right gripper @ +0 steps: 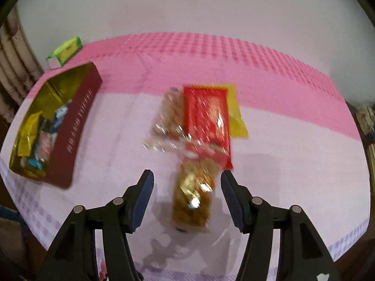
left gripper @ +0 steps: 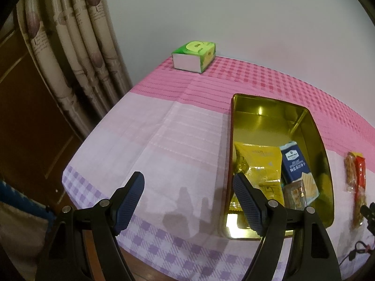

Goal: Organize snacks
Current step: 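Move the right gripper to the twisted dough-stick bag and grasp it, then grasp the clear peanut-stick bag with the left gripper while the right holds the dough-stick bag, then carry the peanut-stick bag into the gold tray and open the left gripper, then carry the dough-stick bag into the gold tray and open the right gripper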

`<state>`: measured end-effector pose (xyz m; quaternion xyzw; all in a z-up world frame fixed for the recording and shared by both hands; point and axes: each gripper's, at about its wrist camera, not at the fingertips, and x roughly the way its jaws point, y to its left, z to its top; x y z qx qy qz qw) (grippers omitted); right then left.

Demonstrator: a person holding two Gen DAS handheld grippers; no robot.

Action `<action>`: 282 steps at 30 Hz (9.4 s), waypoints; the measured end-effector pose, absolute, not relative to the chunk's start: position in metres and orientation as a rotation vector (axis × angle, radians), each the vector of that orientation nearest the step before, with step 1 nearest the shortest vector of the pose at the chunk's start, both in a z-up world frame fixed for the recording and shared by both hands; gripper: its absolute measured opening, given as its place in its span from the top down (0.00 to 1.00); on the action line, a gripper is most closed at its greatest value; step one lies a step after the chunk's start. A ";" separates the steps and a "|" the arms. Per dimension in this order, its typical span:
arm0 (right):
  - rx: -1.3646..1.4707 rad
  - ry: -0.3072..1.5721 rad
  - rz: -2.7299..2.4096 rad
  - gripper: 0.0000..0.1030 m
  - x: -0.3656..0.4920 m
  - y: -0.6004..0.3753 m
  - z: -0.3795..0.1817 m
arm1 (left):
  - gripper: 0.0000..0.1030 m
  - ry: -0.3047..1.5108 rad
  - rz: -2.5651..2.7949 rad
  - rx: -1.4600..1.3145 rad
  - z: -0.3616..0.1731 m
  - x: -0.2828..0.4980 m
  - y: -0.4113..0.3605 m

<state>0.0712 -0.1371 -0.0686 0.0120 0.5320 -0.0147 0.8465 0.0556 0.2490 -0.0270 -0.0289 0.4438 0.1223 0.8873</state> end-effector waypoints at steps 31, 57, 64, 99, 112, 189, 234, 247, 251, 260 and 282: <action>0.103 1.154 -0.047 0.64 0.051 -0.185 -0.097 | 0.24 0.926 0.002 0.091 -0.033 0.061 0.109; 0.009 0.972 -0.004 0.64 0.096 -0.268 -0.107 | 0.24 0.969 -0.279 0.118 -0.063 0.124 -0.025; 0.013 0.940 -0.002 0.63 0.093 -0.269 -0.109 | 0.24 1.013 -0.335 0.106 -0.075 0.143 -0.043; 0.014 0.940 -0.002 0.62 0.093 -0.271 -0.109 | 0.47 1.083 -0.370 0.079 -0.107 0.181 -0.078; 0.014 0.940 -0.002 0.62 0.093 -0.270 -0.109 | 0.63 1.076 -0.366 0.077 -0.103 0.163 -0.068; 0.007 0.944 -0.007 0.61 0.095 -0.273 -0.109 | 0.62 1.054 -0.037 0.145 -0.068 0.139 0.131; 0.060 0.978 -0.096 0.65 0.088 -0.259 -0.098 | 0.34 0.937 0.125 0.058 -0.030 0.067 0.206; 0.050 0.938 0.024 0.65 0.084 -0.175 -0.036 | 0.27 0.907 0.150 0.021 -0.023 0.058 0.227; 0.009 0.933 0.120 0.64 0.092 -0.120 -0.027 | 0.27 0.918 0.145 -0.015 -0.024 0.058 0.234; -0.060 0.947 0.283 0.64 0.101 -0.021 -0.021 | 0.26 0.941 0.145 -0.025 -0.027 0.058 0.246; -0.125 1.015 0.318 0.64 0.123 0.048 -0.047 | 0.24 0.955 0.165 -0.058 -0.028 0.057 0.272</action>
